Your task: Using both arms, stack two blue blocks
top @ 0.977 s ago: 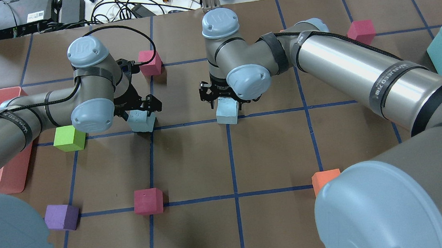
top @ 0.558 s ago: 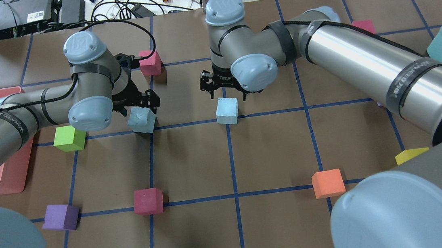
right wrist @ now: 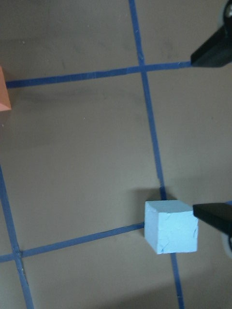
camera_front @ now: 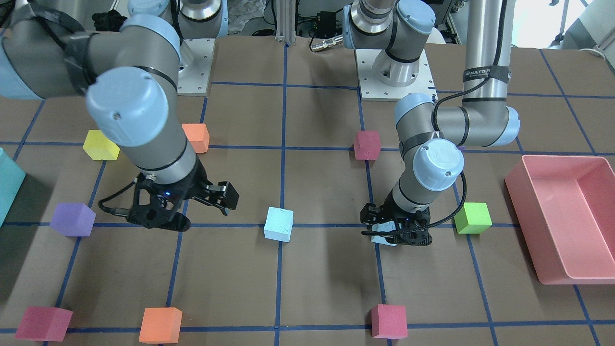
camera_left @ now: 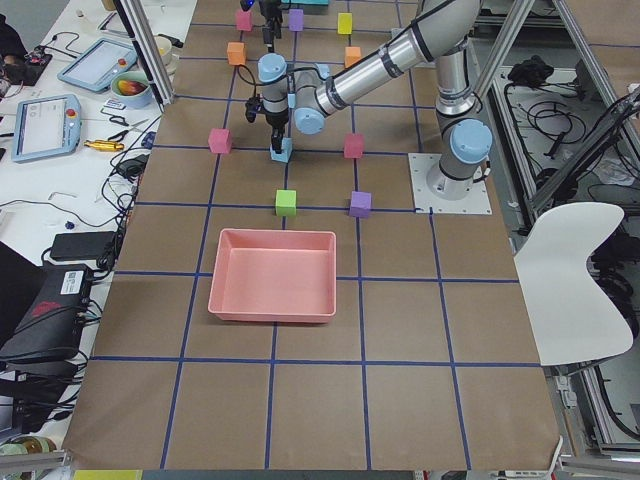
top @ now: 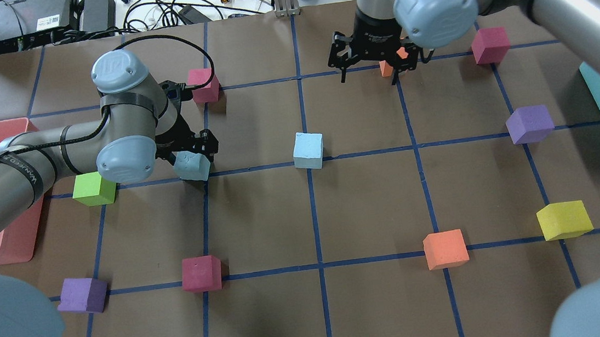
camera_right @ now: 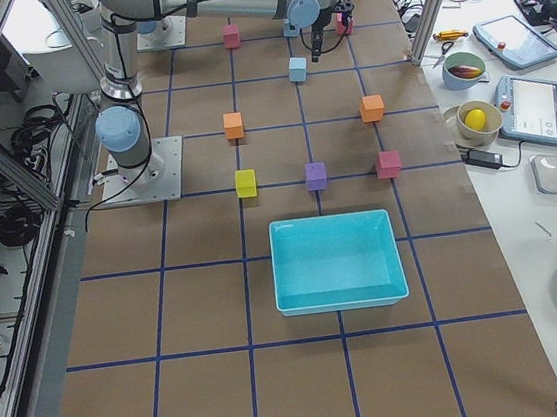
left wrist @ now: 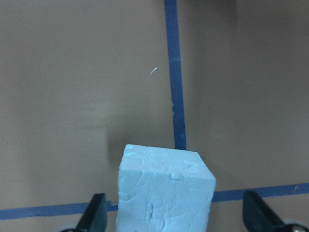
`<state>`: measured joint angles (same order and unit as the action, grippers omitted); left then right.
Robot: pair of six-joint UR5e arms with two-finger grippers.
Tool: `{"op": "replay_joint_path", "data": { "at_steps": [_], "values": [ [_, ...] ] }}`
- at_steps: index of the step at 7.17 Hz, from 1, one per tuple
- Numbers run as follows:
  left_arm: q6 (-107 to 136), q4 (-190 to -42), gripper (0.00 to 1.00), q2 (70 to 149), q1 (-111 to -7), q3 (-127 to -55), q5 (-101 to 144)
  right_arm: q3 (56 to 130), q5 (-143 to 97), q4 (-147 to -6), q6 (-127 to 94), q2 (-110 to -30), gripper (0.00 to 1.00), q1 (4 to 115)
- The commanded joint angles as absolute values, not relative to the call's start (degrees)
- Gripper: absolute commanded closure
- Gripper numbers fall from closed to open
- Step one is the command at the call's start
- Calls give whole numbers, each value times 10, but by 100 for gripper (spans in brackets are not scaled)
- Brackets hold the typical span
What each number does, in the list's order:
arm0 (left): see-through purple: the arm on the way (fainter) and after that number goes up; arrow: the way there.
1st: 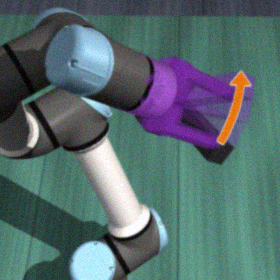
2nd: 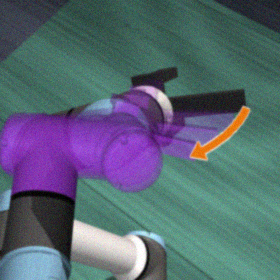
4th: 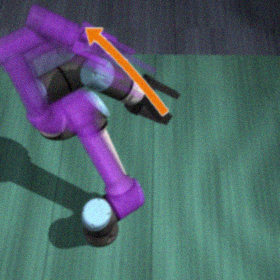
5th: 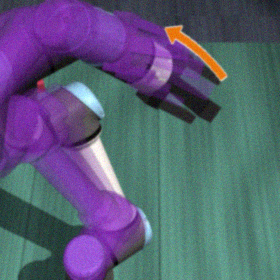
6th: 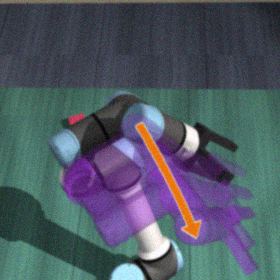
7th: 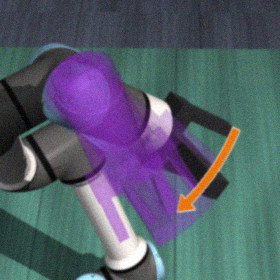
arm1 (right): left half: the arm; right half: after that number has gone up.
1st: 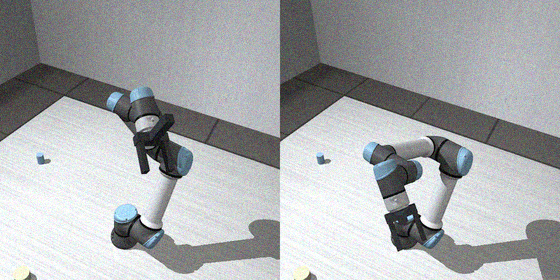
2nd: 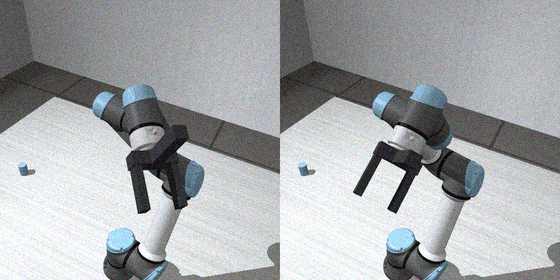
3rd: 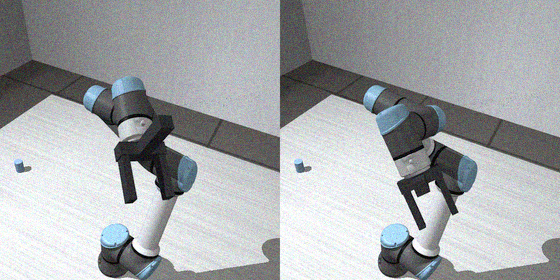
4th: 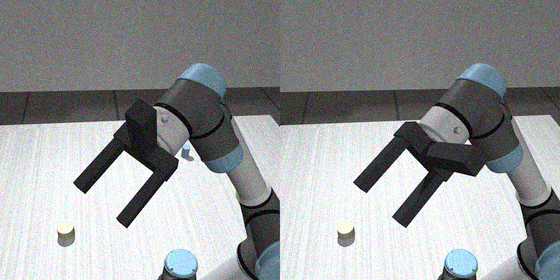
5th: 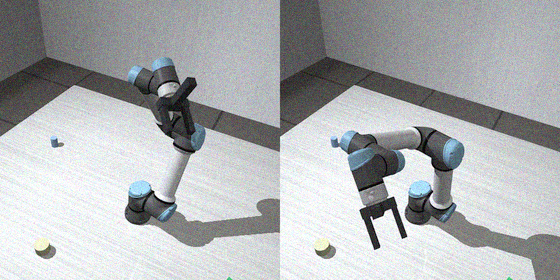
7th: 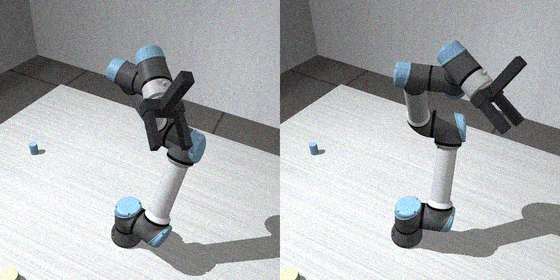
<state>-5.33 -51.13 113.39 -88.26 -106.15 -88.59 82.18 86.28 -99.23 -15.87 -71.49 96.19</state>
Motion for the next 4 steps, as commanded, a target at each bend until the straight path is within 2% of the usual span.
{"op": "replay_joint_path", "data": {
  "at_steps": [1,2,4],
  "values": [
    [-35,-512,100,1126,-887,-1065,-871,824,867,-930,-116,-773,0,934],
    [8,-517,100,1110,-895,-1059,-854,823,878,-935,-116,-783,0,930],
    [74,-614,100,1074,-957,-989,-857,822,880,-930,-108,-785,0,916]
  ]
}}
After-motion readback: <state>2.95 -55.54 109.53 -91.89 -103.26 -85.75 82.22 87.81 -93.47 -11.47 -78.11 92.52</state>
